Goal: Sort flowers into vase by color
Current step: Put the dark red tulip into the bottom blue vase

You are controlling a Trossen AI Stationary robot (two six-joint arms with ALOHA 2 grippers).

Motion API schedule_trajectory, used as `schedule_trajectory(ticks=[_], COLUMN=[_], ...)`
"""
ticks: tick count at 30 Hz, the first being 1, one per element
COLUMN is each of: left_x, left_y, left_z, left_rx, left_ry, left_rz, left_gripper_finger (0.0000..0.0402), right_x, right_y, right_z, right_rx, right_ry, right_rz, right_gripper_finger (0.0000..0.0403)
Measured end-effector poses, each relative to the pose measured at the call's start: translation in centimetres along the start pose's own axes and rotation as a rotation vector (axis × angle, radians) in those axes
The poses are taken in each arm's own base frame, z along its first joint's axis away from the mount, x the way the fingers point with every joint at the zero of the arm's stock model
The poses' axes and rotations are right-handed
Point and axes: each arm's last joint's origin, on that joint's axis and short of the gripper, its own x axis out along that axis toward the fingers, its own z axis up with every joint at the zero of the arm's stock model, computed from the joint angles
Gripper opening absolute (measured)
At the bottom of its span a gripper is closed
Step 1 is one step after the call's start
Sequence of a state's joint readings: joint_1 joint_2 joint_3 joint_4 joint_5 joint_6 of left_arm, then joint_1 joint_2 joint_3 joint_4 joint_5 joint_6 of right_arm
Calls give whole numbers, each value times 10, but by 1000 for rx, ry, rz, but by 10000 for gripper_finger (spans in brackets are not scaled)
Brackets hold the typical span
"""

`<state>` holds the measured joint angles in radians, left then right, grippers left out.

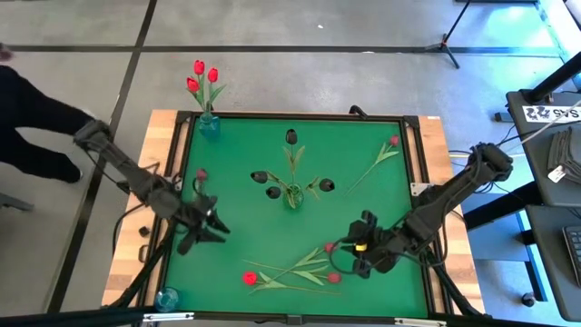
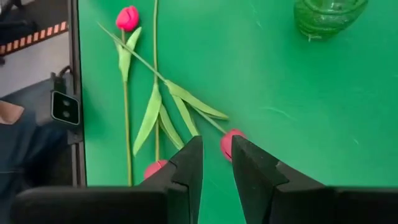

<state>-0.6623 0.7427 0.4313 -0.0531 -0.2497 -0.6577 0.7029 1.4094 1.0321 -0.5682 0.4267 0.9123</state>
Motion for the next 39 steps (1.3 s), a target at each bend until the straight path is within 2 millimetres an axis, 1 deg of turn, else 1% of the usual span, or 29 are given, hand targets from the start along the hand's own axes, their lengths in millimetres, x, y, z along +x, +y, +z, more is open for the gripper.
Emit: schedule_trajectory(ticks=[4,6,7,11,15,18,23,27,31,35,37,39], left_x=[11,14,14,5,-9,-17,-22,-34,-47,-51,-52,-54], left_y=[-6,-4,-1,20,45,65,96,120,141,155,158,159], left_z=[-20,-28,-31,-36,-31,-26,-11,-2,1,6,12,23], left_rx=[-130,-193,-215,-335,-457,-547,-688,-784,-848,-902,-912,-909], left_ry=[95,133,153,193,230,274,312,331,360,417,463,519], left_rz=[54,120,184,516,807,971,1047,1102,1182,1188,1210,1247], left_gripper_finger=[143,143,143,143,143,143,158,171,174,175,175,175], right_x=[3,3,3,3,3,2,3,3,3,3,3,3], right_y=[1,0,0,0,-2,-3,-5,-4,-4,-4,-4,-4], right_z=[-2,-2,-2,-1,0,2,4,3,3,3,3,3], right_rx=[-12,-36,-45,-106,-176,-196,-198,-223,-247,-267,-274,-279], right_ry=[8,5,3,-33,-75,-126,-146,-122,-119,-117,-117,-115], right_rz=[-8,-17,-19,-50,-91,-140,-163,-144,-144,-145,-146,-148], right_gripper_finger=[85,85,85,85,85,85,85,85,85,85,85,85])
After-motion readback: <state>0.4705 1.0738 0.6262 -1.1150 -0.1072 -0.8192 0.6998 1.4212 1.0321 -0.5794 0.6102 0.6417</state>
